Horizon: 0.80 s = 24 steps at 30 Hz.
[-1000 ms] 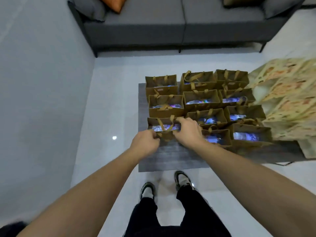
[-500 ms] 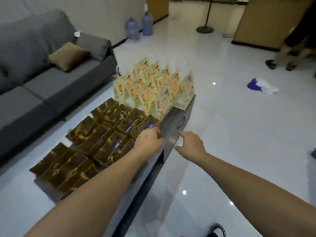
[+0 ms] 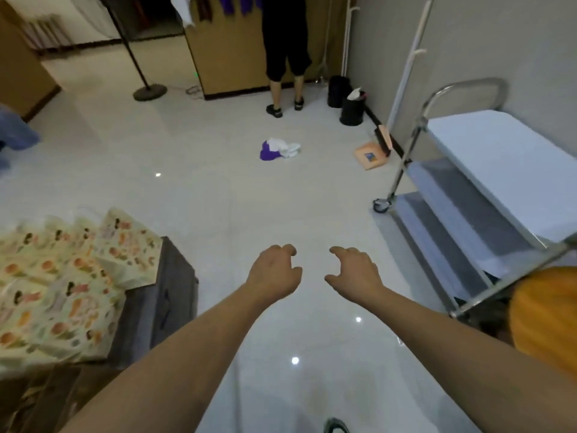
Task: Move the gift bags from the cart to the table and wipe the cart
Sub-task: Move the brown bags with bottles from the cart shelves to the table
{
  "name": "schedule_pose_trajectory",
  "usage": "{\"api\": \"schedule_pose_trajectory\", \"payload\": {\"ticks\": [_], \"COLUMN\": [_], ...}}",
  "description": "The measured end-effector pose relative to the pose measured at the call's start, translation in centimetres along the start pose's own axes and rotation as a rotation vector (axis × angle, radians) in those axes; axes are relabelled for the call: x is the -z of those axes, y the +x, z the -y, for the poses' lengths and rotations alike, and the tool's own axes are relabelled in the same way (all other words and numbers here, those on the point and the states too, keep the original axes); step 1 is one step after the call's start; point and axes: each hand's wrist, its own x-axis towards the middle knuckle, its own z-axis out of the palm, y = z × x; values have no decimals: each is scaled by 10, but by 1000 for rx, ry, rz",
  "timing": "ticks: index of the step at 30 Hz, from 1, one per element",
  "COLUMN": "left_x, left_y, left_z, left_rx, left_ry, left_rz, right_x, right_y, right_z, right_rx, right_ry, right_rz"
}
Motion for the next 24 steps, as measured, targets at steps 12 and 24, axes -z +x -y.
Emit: {"api": "schedule_pose_trajectory", "payload": {"ticks": [12, 24], "left_x": [-3, 24], "left_y": [216, 366], "left_z": [-41, -79], "left_rx": [-253, -458], "left_ry": [106, 193], "left_rz": [210, 388], "right_x": [30, 67], "right_y": [129, 216], "right_z": [-46, -44], "right_rx": [-350, -629], "right_ry": [112, 247], "right_rz": [-61, -121]}}
